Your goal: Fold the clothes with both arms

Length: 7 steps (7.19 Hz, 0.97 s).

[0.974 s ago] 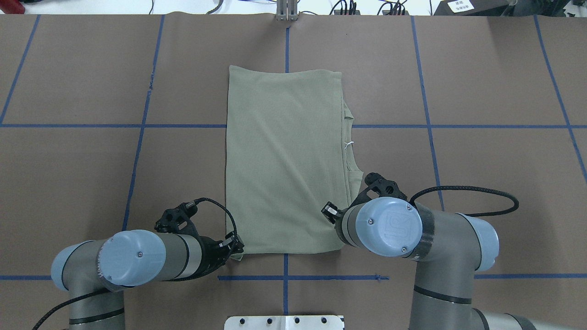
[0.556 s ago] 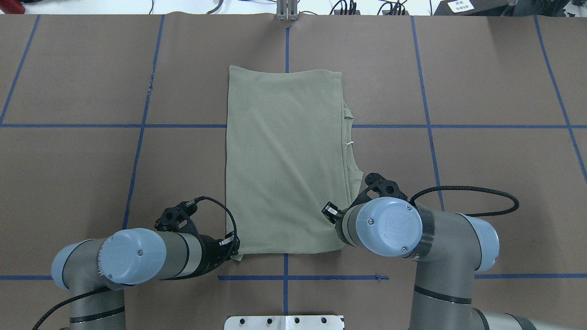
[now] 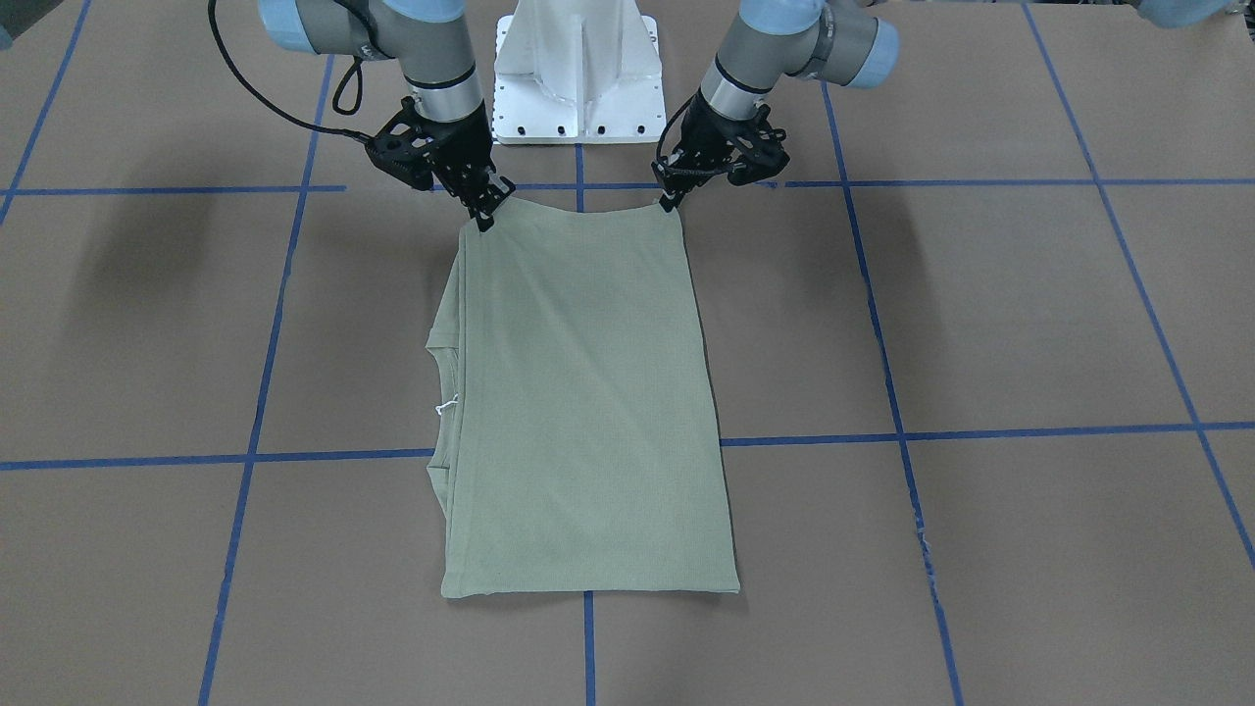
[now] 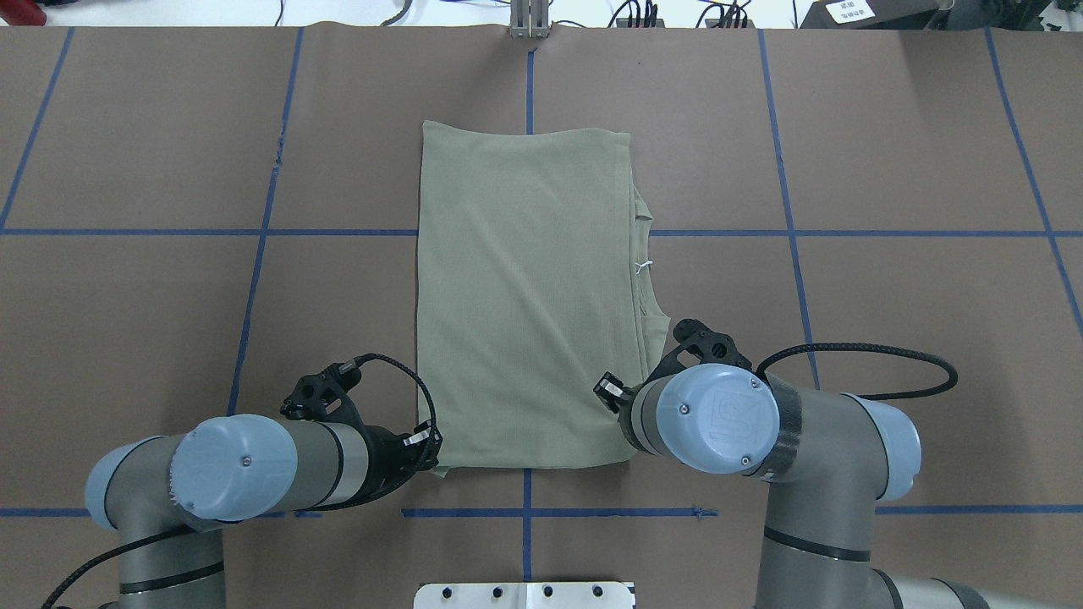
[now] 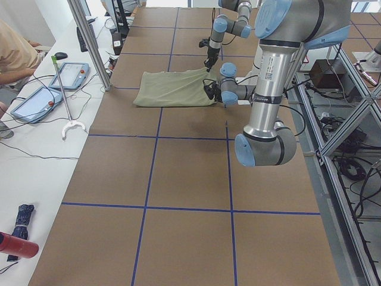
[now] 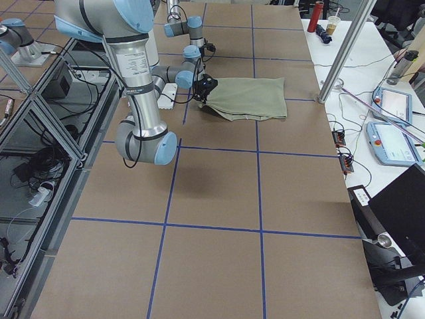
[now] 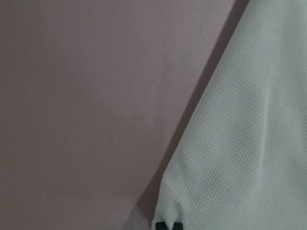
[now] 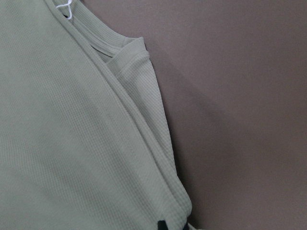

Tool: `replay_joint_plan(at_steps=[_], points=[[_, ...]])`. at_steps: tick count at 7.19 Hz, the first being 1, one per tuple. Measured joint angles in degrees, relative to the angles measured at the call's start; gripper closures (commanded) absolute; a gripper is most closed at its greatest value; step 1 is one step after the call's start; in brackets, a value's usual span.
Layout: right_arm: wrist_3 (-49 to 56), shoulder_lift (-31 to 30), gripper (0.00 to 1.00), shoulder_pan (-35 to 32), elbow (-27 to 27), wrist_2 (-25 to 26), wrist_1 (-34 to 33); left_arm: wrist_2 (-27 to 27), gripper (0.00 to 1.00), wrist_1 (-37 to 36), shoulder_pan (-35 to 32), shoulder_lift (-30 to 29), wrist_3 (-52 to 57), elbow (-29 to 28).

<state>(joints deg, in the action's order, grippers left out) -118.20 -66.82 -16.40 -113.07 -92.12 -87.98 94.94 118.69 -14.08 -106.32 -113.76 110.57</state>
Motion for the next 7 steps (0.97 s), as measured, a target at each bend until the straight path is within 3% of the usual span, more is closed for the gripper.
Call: replay_joint_plan(at_steps=[2,5,7], points=[[-2.4,-0.9,1.0,1.9,-2.9,1.9,-1.0,0.0,1.0,-4.3,0.3,0.3,0.0,6.5],[-9.7,-1.6,1.0,4.9,-13.3,6.8,-7.8,0.7,1.0,-7.9,-0.2,0.2,0.0,15.1],[-10.4,-0.7,1.0,0.5,-15.6,7.5,-8.9,2.3,1.0,-10.3,-6.7,-3.8,2.1,15.1]])
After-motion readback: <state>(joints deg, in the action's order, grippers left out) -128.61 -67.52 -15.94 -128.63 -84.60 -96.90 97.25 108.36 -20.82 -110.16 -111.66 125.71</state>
